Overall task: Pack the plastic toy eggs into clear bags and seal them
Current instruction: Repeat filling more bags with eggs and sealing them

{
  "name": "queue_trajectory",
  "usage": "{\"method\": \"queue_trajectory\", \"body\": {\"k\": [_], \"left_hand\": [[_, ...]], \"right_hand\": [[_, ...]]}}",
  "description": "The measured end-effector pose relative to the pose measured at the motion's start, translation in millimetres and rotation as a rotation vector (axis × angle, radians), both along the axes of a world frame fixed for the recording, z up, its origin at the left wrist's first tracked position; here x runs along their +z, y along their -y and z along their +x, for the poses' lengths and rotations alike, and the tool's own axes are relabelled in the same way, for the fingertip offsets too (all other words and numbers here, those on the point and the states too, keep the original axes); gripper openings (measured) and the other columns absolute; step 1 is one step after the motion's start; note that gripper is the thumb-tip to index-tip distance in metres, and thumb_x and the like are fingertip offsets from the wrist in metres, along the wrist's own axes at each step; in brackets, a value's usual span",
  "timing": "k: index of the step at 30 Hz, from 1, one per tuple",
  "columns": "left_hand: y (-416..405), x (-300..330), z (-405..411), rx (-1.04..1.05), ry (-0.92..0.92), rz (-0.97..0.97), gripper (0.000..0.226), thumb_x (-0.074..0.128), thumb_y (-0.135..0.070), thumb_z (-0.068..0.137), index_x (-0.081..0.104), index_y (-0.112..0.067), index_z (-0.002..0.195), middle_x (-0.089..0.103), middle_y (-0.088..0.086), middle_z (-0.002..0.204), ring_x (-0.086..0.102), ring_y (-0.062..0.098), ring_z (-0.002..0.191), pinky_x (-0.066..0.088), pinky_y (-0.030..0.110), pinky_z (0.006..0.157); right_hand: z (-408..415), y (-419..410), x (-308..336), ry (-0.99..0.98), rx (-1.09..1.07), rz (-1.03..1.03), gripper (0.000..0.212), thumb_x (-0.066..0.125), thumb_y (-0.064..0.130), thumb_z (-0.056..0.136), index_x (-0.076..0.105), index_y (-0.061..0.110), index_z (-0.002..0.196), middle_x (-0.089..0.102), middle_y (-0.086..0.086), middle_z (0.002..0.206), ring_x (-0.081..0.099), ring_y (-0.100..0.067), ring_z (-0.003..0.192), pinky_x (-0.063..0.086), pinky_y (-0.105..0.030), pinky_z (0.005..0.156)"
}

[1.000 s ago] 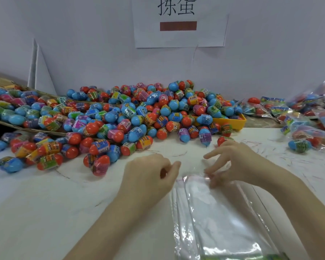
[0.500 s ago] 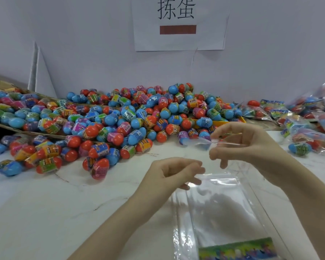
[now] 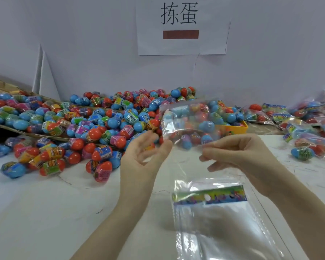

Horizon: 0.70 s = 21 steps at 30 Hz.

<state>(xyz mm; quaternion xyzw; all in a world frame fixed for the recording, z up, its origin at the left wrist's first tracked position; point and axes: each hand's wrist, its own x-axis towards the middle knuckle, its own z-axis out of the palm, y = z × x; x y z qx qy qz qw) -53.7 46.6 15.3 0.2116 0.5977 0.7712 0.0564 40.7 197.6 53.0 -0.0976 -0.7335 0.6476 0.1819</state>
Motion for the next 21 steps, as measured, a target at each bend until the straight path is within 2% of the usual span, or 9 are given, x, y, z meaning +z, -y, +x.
{"method": "queue_trajectory", "body": {"k": [2,5,7,9,11,13,16,18,21], "left_hand": [[0,0,2,0.111,-0.073,-0.038,0.040,0.073,-0.051,0.066,0.054,-0.036,0.098,0.063,-0.013,0.102,0.062,0.001,0.087,0.048,0.009,0.068],[-2,-1,9,-0.123,-0.124,-0.089,0.045,0.068,-0.052,0.063,0.056,-0.033,0.102,0.066,-0.022,0.097,0.062,-0.004,0.090,0.047,0.010,0.071],[-5,-2,16,-0.330,-0.117,-0.110,0.044,0.067,-0.048,0.065,0.056,-0.034,0.105,0.066,-0.030,0.099,0.061,-0.008,0.095,0.046,0.007,0.072],[-7,-2,18,-0.349,-0.097,-0.078,0.027,0.067,-0.039,0.074,0.059,-0.034,0.099,0.068,-0.028,0.092,0.064,-0.005,0.088,0.049,0.009,0.070],[-6,0,15,-0.258,-0.010,-0.023,0.012,0.062,-0.036,0.081,0.066,-0.029,0.089,0.072,-0.015,0.083,0.068,0.005,0.076,0.052,0.014,0.064],[-3,2,10,-0.227,0.078,0.025,0.023,0.049,-0.028,0.088,0.069,-0.020,0.082,0.074,-0.004,0.075,0.070,0.012,0.066,0.052,0.017,0.057],[0,5,8,-0.253,0.091,0.014,0.029,0.049,-0.030,0.081,0.073,-0.019,0.069,0.074,0.001,0.073,0.069,0.013,0.058,0.050,0.015,0.050],[0,6,10,-0.269,0.067,0.009,0.026,0.053,-0.033,0.073,0.075,-0.021,0.066,0.074,0.002,0.073,0.068,0.012,0.055,0.048,0.014,0.047],[2,5,8,-0.286,0.054,-0.009,0.018,0.062,-0.032,0.065,0.076,-0.023,0.071,0.074,0.002,0.074,0.066,0.021,0.060,0.049,0.016,0.049]], "right_hand": [[0,5,-6,-0.209,-0.301,0.246,0.007,0.075,0.007,0.068,0.073,0.014,0.066,0.068,-0.005,0.057,0.062,-0.013,0.047,0.050,-0.018,0.048],[-4,17,-18,-0.365,-0.657,1.000,0.007,0.074,0.015,0.072,0.073,0.011,0.066,0.065,-0.003,0.052,0.058,-0.022,0.042,0.050,-0.030,0.045],[-7,30,-24,-0.405,-0.600,1.240,0.010,0.068,0.021,0.074,0.073,0.015,0.067,0.066,0.002,0.056,0.056,-0.018,0.043,0.047,-0.026,0.042],[-8,39,-26,-0.400,-0.366,1.295,0.018,0.061,0.034,0.075,0.073,0.019,0.075,0.069,0.008,0.068,0.060,-0.011,0.053,0.046,-0.023,0.049],[-8,42,-23,-0.398,-0.164,1.192,0.030,0.061,0.045,0.071,0.073,0.023,0.087,0.069,0.015,0.084,0.063,-0.006,0.070,0.048,-0.021,0.062],[-6,40,-18,-0.408,-0.103,0.950,0.037,0.065,0.048,0.068,0.068,0.027,0.098,0.065,0.019,0.091,0.059,0.000,0.081,0.045,-0.019,0.071],[-5,32,-12,-0.386,-0.339,0.625,0.045,0.073,0.049,0.064,0.059,0.035,0.104,0.058,0.016,0.093,0.052,0.002,0.083,0.038,-0.009,0.072],[-6,28,-8,-0.184,-0.319,0.269,0.058,0.074,0.047,0.050,0.055,0.040,0.104,0.060,0.015,0.096,0.056,0.002,0.086,0.042,-0.011,0.071],[-5,19,-7,-0.041,-0.054,-0.027,0.035,0.071,0.028,0.053,0.073,0.022,0.088,0.073,0.000,0.084,0.067,-0.010,0.073,0.052,-0.018,0.063]]}}
